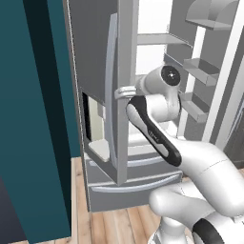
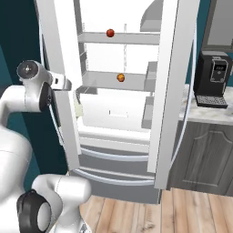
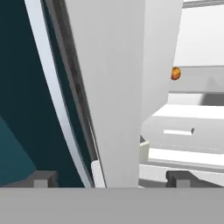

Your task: Retrieve the apple and peach from the fridge and place them into the bowl on the dining table.

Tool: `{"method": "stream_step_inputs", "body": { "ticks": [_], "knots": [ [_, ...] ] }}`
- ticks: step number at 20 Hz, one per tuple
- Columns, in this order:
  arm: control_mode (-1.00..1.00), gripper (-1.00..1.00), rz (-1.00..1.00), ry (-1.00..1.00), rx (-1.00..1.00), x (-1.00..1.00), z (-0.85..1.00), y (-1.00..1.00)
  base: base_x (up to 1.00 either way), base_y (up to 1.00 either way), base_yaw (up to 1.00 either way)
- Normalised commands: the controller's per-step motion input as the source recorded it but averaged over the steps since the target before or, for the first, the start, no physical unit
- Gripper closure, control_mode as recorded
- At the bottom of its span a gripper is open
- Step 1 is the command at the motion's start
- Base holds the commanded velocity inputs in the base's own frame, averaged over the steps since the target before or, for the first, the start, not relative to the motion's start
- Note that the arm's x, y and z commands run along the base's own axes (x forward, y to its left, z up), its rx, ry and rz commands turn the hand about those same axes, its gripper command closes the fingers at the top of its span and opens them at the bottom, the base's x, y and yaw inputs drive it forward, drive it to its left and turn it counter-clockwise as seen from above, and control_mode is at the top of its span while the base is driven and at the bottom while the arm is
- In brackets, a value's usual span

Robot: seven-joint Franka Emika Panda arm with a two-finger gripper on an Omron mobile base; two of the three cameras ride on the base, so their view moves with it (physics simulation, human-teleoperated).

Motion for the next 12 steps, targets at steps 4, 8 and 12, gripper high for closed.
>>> {"method": "stream_step_inputs", "body": {
  "ticks": [4, 8, 12],
  "knots": [
    [-1.0, -1.0, -0.24, -0.02, 0.1, 0.01, 0.0, -0.15, 0.0, 0.0, 0.0],
    [-1.0, -1.0, -0.42, 0.0, 0.44, 0.01, 0.0, -0.31, 0.0, 0.0, 0.0],
    [-1.0, -1.0, -0.4, 0.01, 0.55, 0.0, 0.0, -0.3, 0.0, 0.0, 0.0]
  ]
}}
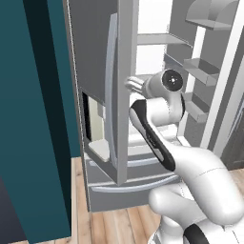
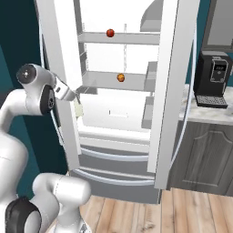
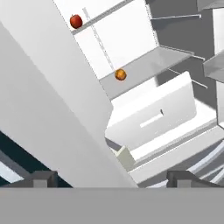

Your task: Retrieve the apple and peach from the fridge and place them into the bowl on the dining table.

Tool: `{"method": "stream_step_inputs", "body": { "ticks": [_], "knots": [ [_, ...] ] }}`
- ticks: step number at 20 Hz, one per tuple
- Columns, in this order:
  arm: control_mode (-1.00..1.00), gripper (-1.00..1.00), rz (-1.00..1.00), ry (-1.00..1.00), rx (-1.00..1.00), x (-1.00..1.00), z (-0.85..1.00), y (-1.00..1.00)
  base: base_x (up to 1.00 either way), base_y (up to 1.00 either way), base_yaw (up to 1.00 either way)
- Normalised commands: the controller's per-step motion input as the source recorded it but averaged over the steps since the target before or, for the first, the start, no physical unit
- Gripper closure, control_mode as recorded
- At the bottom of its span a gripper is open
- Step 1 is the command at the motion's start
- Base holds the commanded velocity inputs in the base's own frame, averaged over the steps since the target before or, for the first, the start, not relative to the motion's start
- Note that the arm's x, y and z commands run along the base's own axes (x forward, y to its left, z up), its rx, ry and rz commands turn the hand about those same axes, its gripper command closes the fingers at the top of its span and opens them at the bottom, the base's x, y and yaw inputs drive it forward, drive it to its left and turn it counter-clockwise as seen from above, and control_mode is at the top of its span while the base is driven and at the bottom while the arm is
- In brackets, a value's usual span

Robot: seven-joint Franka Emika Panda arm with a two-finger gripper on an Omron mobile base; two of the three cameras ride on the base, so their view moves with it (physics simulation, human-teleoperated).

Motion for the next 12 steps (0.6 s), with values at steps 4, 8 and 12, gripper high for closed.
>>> {"method": "stream_step_inputs", "body": {
  "ticks": [4, 8, 12],
  "knots": [
    [-1.0, -1.0, -0.18, 0.1, 0.63, -0.02, 0.1, -0.38, 0.0, 0.0, 0.0],
    [-1.0, -1.0, -0.01, 0.16, 0.65, -0.02, 0.16, -0.47, 0.0, 0.0, 0.0],
    [-1.0, -1.0, 0.0, 0.03, 0.5, 0.0, 0.02, -0.22, 0.0, 0.0, 0.0]
  ]
}}
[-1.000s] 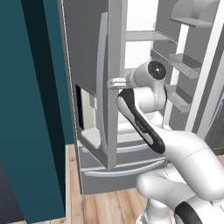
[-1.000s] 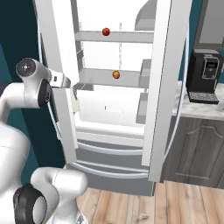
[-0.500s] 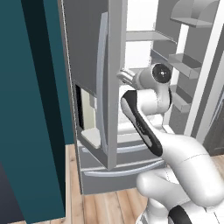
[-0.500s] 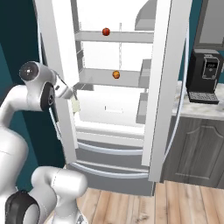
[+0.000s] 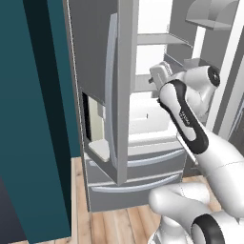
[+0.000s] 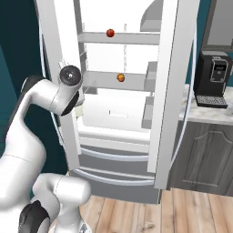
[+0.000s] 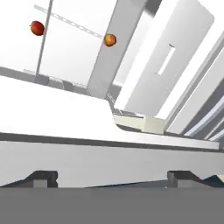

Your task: Retrieve the apple and peach from the fridge and place them into the bowl on the dining table.

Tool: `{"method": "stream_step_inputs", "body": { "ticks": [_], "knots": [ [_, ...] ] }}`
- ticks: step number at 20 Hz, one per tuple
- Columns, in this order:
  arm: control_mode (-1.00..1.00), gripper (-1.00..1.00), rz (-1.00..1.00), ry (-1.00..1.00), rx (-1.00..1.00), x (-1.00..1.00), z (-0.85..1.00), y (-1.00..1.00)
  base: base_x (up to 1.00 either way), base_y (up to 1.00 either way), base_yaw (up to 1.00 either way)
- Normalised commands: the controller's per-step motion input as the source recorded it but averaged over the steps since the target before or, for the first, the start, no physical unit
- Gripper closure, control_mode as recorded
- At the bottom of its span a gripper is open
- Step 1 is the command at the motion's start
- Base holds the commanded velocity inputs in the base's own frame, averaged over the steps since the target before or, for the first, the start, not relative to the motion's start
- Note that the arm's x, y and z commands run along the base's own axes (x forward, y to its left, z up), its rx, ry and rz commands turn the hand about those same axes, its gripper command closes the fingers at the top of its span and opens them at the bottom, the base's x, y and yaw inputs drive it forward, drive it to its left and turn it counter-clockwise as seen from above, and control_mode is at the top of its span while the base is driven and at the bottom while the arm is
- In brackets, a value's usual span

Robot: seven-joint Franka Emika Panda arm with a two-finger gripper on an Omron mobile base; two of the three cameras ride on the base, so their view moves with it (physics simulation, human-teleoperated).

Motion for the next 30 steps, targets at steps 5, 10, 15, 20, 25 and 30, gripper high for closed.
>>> {"method": "stream_step_inputs", "body": {
  "ticks": [5, 10, 15, 20, 25, 30],
  "knots": [
    [-1.0, -1.0, 0.0, -0.05, 0.17, 0.14, 0.0, 0.03, 0.0, 0.0, 0.0],
    [-1.0, -1.0, -0.01, 0.01, 0.12, 0.46, 0.0, 0.06, 0.0, 0.0, 0.0],
    [-1.0, -1.0, 0.0, 0.06, 0.19, 0.47, 0.0, -0.02, 0.0, 0.0, 0.0],
    [-1.0, -1.0, 0.0, 0.07, 0.16, 0.63, 0.0, 0.0, 0.0, 0.0, 0.0],
    [-1.0, -1.0, 0.0, 0.02, 0.09, 0.62, 0.0, -0.12, 0.0, 0.0, 0.0],
    [-1.0, -1.0, 0.0, 0.0, 0.07, 0.61, -0.01, -0.18, 0.0, 0.0, 0.0]
  ]
}}
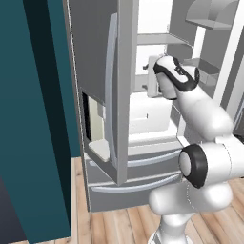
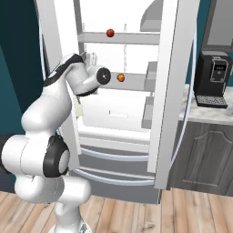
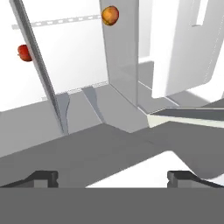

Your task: Retrieve the apple and peach from the fridge and place them into the bowl on the dining table.

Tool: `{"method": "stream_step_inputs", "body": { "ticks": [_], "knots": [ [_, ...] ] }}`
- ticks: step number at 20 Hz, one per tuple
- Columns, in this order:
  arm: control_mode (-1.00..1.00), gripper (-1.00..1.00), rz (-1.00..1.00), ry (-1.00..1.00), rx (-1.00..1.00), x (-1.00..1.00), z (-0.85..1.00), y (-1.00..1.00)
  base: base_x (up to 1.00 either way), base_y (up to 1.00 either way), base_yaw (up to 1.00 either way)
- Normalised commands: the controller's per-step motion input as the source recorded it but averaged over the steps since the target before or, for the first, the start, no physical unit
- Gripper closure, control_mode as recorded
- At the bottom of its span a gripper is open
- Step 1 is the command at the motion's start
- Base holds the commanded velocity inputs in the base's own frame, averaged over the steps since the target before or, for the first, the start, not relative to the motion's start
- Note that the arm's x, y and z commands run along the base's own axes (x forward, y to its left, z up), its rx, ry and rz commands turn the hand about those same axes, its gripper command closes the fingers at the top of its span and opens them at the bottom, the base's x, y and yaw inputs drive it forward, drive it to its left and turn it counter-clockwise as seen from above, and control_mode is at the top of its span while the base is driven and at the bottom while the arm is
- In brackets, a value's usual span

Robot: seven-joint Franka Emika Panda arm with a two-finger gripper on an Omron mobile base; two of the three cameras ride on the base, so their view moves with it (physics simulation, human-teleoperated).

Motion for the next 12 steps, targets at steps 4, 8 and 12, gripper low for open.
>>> {"method": "stream_step_inputs", "body": {
  "ticks": [4, 8, 12],
  "knots": [
    [-1.0, -1.0, 0.0, 0.0, 0.02, 0.53, -0.07, 0.06, 0.0, 0.0, 0.0],
    [-1.0, -1.0, 0.02, 0.0, 0.0, 0.25, -0.1, 0.28, 0.0, 0.0, 0.0],
    [-1.0, -1.0, 0.06, 0.0, 0.0, 0.04, -0.08, 0.53, 0.0, 0.0, 0.0]
  ]
}}
